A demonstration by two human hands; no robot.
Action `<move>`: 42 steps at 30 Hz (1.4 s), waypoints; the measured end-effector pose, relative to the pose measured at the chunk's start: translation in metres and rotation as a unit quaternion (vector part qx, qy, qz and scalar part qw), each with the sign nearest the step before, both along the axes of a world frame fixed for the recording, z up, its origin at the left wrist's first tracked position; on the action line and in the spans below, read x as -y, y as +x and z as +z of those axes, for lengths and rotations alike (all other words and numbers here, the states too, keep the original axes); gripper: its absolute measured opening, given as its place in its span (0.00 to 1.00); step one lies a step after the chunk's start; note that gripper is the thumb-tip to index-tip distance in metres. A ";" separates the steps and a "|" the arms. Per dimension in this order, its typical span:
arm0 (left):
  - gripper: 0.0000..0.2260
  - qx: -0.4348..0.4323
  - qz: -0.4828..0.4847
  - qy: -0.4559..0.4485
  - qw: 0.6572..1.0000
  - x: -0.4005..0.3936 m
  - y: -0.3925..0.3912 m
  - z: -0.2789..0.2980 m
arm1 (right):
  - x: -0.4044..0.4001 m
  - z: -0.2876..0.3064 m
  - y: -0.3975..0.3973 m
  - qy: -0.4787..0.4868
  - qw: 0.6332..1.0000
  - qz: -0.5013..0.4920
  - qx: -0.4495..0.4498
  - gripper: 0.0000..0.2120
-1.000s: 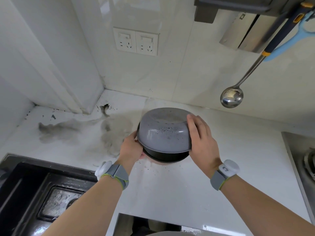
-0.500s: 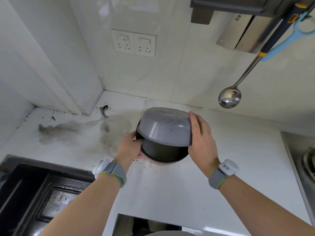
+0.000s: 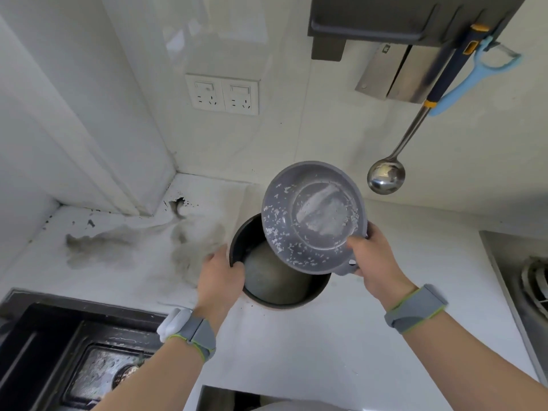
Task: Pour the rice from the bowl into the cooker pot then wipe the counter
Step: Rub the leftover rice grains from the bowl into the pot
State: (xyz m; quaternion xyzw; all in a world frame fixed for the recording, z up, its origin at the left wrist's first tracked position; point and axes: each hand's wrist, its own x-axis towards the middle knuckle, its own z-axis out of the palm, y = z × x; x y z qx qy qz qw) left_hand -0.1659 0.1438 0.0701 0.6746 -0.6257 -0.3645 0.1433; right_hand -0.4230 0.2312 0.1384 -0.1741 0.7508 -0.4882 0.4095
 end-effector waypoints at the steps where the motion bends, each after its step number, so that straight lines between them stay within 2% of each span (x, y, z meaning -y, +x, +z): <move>1: 0.21 0.022 0.000 -0.061 0.998 -0.002 -0.004 0.005 | -0.005 0.001 -0.003 0.008 1.000 0.003 0.011 0.26; 4: 0.17 0.036 -0.082 -0.284 0.955 -0.007 -0.022 0.021 | -0.019 0.004 -0.007 0.031 0.999 0.030 0.028 0.32; 6: 0.16 0.028 -0.186 -0.340 0.921 -0.007 -0.039 0.031 | -0.025 0.006 -0.004 0.033 0.997 0.055 0.037 0.30; 8: 0.20 0.027 -0.270 -0.298 0.915 -0.005 -0.059 0.035 | -0.030 0.007 0.004 0.019 0.995 0.083 0.044 0.25; 9: 0.24 0.039 -0.301 -0.266 0.915 -0.004 -0.070 0.034 | -0.032 0.007 0.009 0.007 0.995 0.088 0.051 0.26; 11: 0.33 0.091 -0.357 -0.222 0.903 -0.004 -0.092 0.030 | -0.036 0.005 0.014 -0.009 0.994 0.082 0.065 0.35; 13: 0.40 0.131 -0.378 -0.191 0.896 -0.005 -0.105 0.027 | -0.035 0.005 0.023 -0.020 0.993 0.097 0.068 0.40; 15: 0.42 0.108 -0.370 -0.160 0.909 -0.008 -0.114 0.030 | -0.033 0.004 0.031 -0.040 0.991 0.118 0.054 0.40; 17: 0.40 0.028 -0.359 -0.125 0.925 -0.012 -0.120 0.036 | -0.029 0.003 0.033 -0.058 0.991 0.113 0.034 0.40; 18: 0.38 -0.008 -0.372 -0.121 0.920 -0.017 -0.122 0.041 | -0.027 0.004 0.032 -0.068 0.992 0.107 0.027 0.40; 20: 0.29 -0.073 -0.439 -0.119 0.888 -0.026 -0.121 0.049 | -0.023 0.007 0.023 -0.078 0.994 0.079 0.023 0.43; 21: 0.21 -0.096 -0.470 -0.109 0.870 -0.031 -0.118 0.052 | -0.021 0.011 0.018 -0.081 0.994 0.064 0.027 0.43; 22: 0.13 -0.101 -0.502 -0.104 0.852 -0.037 -0.113 0.054 | -0.020 0.014 0.013 -0.088 0.994 0.051 0.032 0.43; 23: 0.10 -0.095 -0.529 -0.104 0.837 -0.041 -0.107 0.056 | -0.020 0.016 0.007 -0.101 0.993 0.046 0.034 0.41; 25: 0.10 -0.074 -0.555 -0.099 0.823 -0.043 -0.095 0.055 | -0.020 0.021 -0.001 -0.130 0.990 0.050 0.031 0.37; 26: 0.10 -0.072 -0.549 -0.098 0.827 -0.041 -0.091 0.055 | -0.020 0.024 -0.003 -0.140 0.988 0.055 0.028 0.35; 28: 0.10 -0.075 -0.508 -0.114 0.851 -0.030 -0.087 0.055 | -0.019 0.029 -0.004 -0.144 0.987 0.056 0.031 0.35; 32: 0.24 -0.034 -0.388 -0.196 0.900 0.004 -0.100 0.057 | -0.019 0.033 0.005 -0.134 0.988 0.077 0.022 0.36; 34: 0.27 -0.018 -0.355 -0.210 0.911 0.015 -0.109 0.061 | -0.018 0.032 0.012 -0.132 0.987 0.086 0.030 0.37; 37: 0.27 -0.031 -0.387 -0.225 0.894 0.011 -0.123 0.066 | -0.015 0.031 0.020 -0.133 0.986 0.099 0.019 0.37; 42: 0.20 -0.088 -0.547 -0.169 0.815 -0.018 -0.116 0.062 | -0.004 0.034 0.009 -0.122 0.992 0.037 -0.012 0.41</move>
